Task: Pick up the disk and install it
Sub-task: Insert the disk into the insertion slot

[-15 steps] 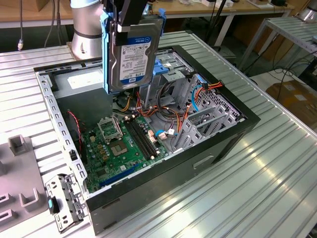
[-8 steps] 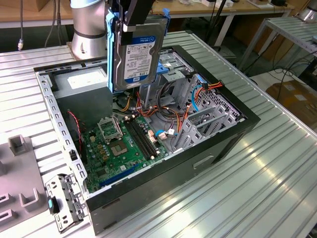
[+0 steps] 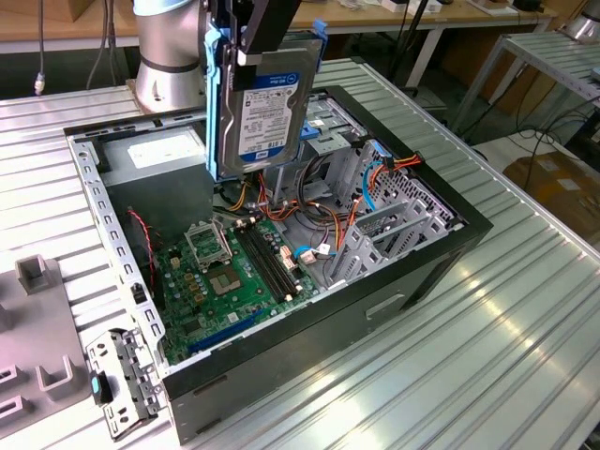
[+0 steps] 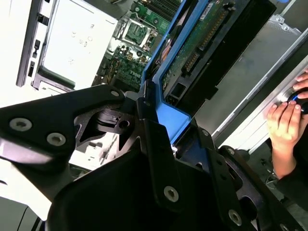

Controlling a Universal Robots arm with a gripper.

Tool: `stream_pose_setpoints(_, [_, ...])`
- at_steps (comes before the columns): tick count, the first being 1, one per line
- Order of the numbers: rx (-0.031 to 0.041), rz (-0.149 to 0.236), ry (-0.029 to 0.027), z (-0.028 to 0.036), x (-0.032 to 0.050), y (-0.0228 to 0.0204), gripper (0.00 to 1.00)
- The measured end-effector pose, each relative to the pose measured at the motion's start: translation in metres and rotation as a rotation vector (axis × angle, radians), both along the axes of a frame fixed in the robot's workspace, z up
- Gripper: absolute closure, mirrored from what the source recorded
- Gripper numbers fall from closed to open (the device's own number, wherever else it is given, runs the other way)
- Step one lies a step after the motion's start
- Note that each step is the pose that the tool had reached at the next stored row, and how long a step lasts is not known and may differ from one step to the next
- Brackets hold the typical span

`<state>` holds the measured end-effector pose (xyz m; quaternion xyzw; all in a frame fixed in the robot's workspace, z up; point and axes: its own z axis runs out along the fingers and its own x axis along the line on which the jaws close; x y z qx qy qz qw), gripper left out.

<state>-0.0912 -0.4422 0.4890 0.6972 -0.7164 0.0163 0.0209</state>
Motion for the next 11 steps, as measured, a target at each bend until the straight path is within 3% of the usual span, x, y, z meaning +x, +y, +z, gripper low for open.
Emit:
stream_pose_setpoints(4, [0.0001,0.000,-0.0001,-0.0001,0.0000,-0.0116,0.63])
stream_pose_setpoints(7, [0.0000,0.000,0.0000,0.0000,0.0000,-0.0176,0.63])
stream_pose_setpoints(9, [0.0001,0.000,0.0000,0.0000,0.0000,-0.0282,0.63])
stream_pose_setpoints(11, [-0.0001,0.000,0.0000,0.0001,0.0004,-0.0334,0.63])
